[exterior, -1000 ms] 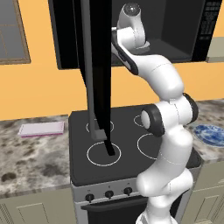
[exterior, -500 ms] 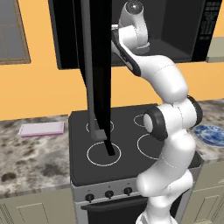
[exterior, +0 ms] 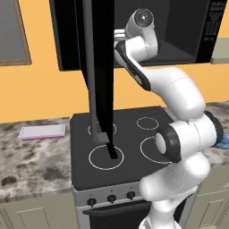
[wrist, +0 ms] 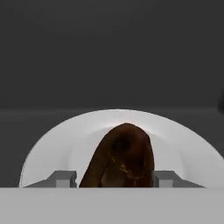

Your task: Pick the sweet potato from the microwave and place it on plate located on the counter.

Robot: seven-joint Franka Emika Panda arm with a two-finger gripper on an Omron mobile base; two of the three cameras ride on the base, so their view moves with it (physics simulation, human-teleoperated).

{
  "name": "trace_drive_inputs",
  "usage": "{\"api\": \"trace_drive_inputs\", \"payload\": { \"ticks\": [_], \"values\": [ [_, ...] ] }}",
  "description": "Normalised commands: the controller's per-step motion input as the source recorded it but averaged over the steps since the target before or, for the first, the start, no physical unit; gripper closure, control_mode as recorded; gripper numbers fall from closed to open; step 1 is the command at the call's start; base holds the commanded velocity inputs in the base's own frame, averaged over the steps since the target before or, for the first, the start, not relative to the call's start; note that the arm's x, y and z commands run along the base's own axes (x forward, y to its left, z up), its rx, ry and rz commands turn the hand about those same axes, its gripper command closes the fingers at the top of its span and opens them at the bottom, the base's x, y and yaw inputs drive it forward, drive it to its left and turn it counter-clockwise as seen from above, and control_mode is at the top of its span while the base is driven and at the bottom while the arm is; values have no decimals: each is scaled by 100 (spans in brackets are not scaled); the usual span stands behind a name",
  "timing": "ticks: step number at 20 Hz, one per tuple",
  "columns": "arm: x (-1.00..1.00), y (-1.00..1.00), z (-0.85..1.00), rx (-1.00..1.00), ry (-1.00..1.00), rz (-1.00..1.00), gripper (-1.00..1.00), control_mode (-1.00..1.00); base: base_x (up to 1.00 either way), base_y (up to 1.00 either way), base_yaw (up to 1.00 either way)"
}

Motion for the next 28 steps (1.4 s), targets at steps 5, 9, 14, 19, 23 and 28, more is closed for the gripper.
{"api": "trace_drive_inputs", "payload": {
  "ticks": [5,9,14,19,23,28],
  "values": [
    [-100,-24,12,0,3,0,100,-100,0,0,0],
    [-100,-31,0,0,3,0,100,-100,0,0,0],
    [-100,-35,-5,0,5,0,100,-100,0,0,0],
    [-39,-30,-31,0,11,0,100,-100,0,0,0],
    [0,-33,-62,0,31,0,100,-100,0,0,0],
    [0,-60,-86,0,27,0,100,-100,0,0,0]
  ]
}}
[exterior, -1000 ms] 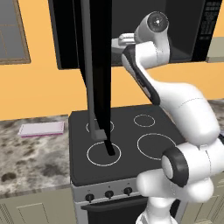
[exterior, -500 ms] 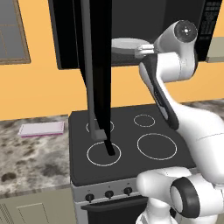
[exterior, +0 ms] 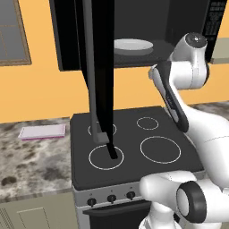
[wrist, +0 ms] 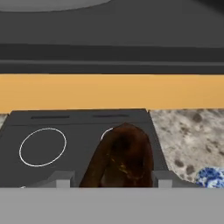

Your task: Pick the sweet potato from the microwave and place it on plate located on the counter.

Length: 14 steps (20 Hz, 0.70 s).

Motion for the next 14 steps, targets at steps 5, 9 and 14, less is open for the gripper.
{"api": "trace_drive_inputs", "payload": {
  "ticks": [5,9,14],
  "values": [
    [0,-90,-61,0,12,0,100,-100,0,0,0],
    [7,-100,-63,0,18,0,100,-100,0,0,0],
    [7,-96,-78,0,21,0,100,-100,0,0,0]
  ]
}}
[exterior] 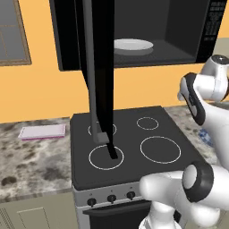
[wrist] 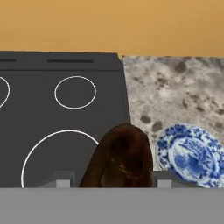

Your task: Pick the sweet potato from the microwave and place it on plate located on the counter.

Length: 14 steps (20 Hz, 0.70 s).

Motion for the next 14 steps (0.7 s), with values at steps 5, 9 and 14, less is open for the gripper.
{"api": "trace_drive_inputs", "payload": {
  "ticks": [5,9,14],
  "values": [
    [1,-69,-89,0,22,0,100,-100,0,0,0],
    [3,-54,-74,0,20,0,100,-100,0,0,0],
    [4,-57,-59,0,17,0,100,-100,0,0,0]
  ]
}}
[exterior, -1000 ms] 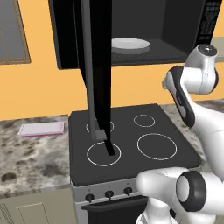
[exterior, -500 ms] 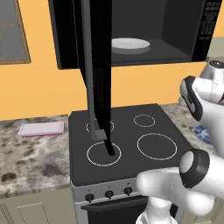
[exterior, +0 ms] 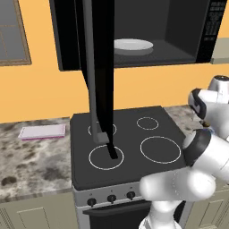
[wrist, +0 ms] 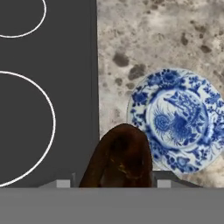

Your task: Pick the sweet potato from the microwave and place it on plate located on the counter.

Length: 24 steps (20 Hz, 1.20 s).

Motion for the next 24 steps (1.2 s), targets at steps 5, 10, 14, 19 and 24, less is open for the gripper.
{"api": "trace_drive_inputs", "payload": {
  "ticks": [5,10,14,19,24],
  "values": [
    [6,-64,-60,0,10,0,100,-100,0,0,0],
    [24,-73,-54,1,2,0,100,-100,0,0,0],
    [18,-48,-37,3,0,0,100,-100,0,0,0],
    [9,-34,-27,5,0,0,100,-100,0,0,0],
    [1,-12,-14,2,0,0,100,-100,0,0,0]
  ]
}}
